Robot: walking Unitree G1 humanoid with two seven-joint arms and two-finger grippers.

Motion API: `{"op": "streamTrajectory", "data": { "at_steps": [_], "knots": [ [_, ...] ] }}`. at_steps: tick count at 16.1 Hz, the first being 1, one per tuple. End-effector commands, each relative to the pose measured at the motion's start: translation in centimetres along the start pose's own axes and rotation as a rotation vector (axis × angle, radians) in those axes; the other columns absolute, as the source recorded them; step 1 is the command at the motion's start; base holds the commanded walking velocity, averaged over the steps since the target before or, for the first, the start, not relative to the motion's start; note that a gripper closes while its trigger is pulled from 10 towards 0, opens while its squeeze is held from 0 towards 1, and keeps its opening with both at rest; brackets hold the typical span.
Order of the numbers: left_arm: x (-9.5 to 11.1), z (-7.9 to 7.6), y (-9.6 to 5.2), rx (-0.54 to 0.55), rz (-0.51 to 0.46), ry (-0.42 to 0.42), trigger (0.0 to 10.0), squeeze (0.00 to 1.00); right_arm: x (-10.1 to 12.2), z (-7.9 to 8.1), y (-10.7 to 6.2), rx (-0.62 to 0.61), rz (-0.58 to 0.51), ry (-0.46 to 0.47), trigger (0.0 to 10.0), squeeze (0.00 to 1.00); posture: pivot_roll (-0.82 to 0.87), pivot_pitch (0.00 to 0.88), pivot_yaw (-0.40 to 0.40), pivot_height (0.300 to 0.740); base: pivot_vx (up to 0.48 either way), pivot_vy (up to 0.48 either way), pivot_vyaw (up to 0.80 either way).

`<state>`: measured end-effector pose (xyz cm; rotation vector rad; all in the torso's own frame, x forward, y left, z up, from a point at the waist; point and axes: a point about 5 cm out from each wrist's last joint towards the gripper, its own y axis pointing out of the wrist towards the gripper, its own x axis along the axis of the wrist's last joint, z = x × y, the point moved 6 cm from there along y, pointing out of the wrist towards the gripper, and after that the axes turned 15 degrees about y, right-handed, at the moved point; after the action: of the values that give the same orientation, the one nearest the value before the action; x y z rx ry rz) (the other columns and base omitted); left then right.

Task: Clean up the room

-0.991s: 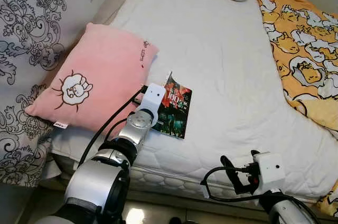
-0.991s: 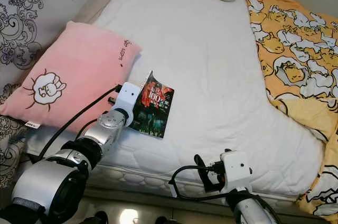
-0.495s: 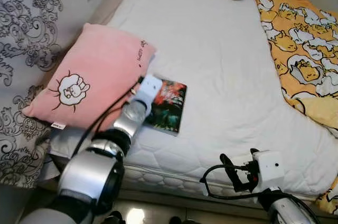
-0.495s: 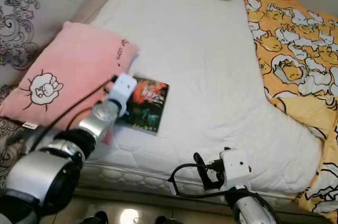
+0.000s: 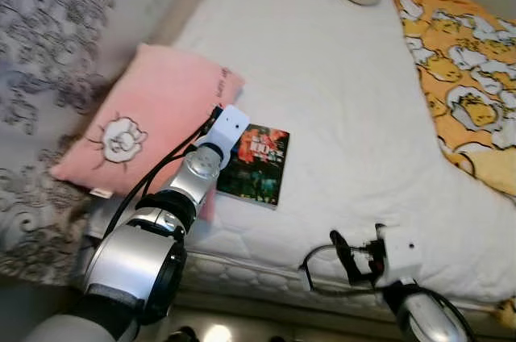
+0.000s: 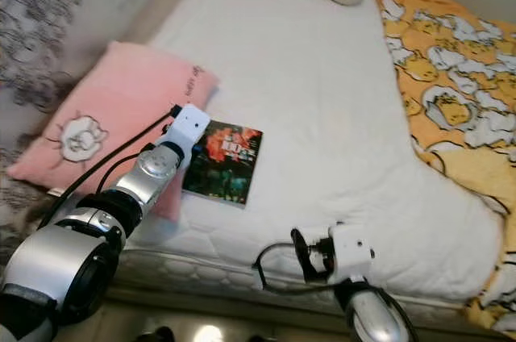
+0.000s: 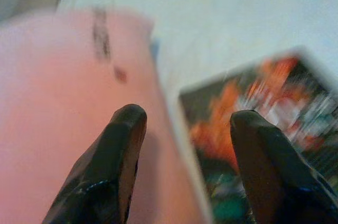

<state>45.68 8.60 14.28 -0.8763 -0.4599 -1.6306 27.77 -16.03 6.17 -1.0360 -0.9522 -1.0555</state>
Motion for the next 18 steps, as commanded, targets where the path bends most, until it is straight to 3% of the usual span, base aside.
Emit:
{"op": "streamTrajectory", "data": {
  "at_steps": [1, 2, 3, 4, 5, 6, 8, 10, 14, 18],
  "knots": [
    [1.8, -1.1, 0.0, -0.035, -0.09, -0.05, 10.0, 1.0, 0.2, -0.7, 0.1, -0.027, -0.023, 0.004, 10.0, 0.0, -0.06, 0.069, -0.069, 0.74, 0.0, 0.0, 0.0],
    [2.4, -2.6, -0.3, -0.089, -0.15, -0.148, 10.0, 1.0, 0.2, -0.9, 0.8, -0.04, -0.036, 0.012, 10.0, 0.0, -0.02, 0.017, -0.033, 0.74, 0.0, 0.0, 0.0],
    [2.4, -3.3, -0.6, -0.107, -0.165, -0.169, 10.0, 1.0, 0.2, -1.0, 1.2, -0.046, -0.042, 0.014, 10.0, 0.0, -0.01, 0.008, -0.027, 0.74, 0.0, 0.0, 0.0],
    [2.3, -4.7, -1.4, -0.136, -0.208, -0.315, 10.0, 0.57, 0.5, -1.3, 2.0, -0.074, -0.074, 0.031, 10.0, 0.0, 0.01, 0.0, 0.003, 0.74, 0.0, 0.0, 0.0],
    [2.4, -4.3, -3.1, -0.054, -0.275, -0.419, 10.0, 0.0, 1.7, -2.0, 2.6, -0.115, -0.132, 0.037, 10.0, 0.0, 0.03, 0.0, 0.02, 0.74, 0.0, 0.0, 0.0],
    [2.0, -3.3, -3.9, 0.016, -0.297, -0.435, 10.0, 0.0, 2.3, -2.2, 2.9, -0.132, -0.163, 0.045, 10.0, 0.0, 0.04, 0.0, 0.03, 0.74, 0.0, 0.0, 0.0],
    [-1.2, 0.1, -7.1, 0.227, -0.306, -0.394, 10.0, 0.0, 4.5, -3.7, 2.8, -0.216, -0.276, 0.05, 10.0, 0.0, 0.05, 0.0, 0.033, 0.74, 0.0, -0.24, 0.0],
    [-3.7, -0.2, -8.0, 0.226, -0.235, -0.362, 10.0, 0.0, 4.0, -5.1, 2.3, -0.244, -0.272, 0.098, 10.0, 1.0, 0.06, 0.0, 0.005, 0.74, 0.0, -0.469, 0.0],
    [-3.9, -3.9, -8.2, 0.119, -0.182, -0.311, 10.0, 0.0, 2.4, -4.4, 2.9, -0.182, -0.221, 0.057, 10.0, 1.0, 0.06, 0.0, -0.02, 0.74, 0.0, -0.471, 0.0],
    [-3.9, -5.0, -7.9, 0.068, -0.167, -0.322, 10.0, 0.0, 2.0, -2.7, 3.8, -0.117, -0.213, 0.047, 10.0, 1.0, 0.05, 0.0, -0.013, 0.74, 0.0, -0.472, 0.0]
  ]
}}
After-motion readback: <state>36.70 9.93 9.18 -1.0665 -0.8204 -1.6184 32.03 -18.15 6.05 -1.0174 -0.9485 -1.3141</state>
